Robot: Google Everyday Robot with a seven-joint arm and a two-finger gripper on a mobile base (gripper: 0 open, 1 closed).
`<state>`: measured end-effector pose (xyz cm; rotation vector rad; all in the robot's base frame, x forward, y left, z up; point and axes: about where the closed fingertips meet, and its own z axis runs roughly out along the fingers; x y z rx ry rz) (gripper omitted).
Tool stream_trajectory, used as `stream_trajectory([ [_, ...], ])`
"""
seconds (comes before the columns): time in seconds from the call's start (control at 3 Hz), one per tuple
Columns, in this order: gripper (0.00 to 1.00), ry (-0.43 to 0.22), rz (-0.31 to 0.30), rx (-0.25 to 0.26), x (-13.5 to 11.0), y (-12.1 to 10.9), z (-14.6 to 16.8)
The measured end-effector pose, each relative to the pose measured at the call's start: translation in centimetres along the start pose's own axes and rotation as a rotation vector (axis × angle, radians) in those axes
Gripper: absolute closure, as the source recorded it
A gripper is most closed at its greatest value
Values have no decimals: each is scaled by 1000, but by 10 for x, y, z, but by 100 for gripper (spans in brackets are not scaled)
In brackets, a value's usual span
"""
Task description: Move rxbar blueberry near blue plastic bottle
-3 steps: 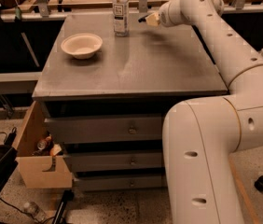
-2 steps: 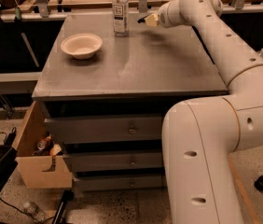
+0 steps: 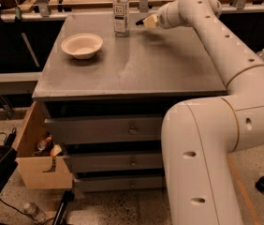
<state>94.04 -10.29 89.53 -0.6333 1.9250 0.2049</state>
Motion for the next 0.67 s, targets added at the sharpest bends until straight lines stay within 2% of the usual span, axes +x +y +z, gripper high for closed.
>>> stream_trajectory([
  [0.33, 4, 3, 0, -4, 2, 2, 3],
  [0.67, 0, 5, 1, -6, 3, 4, 5],
])
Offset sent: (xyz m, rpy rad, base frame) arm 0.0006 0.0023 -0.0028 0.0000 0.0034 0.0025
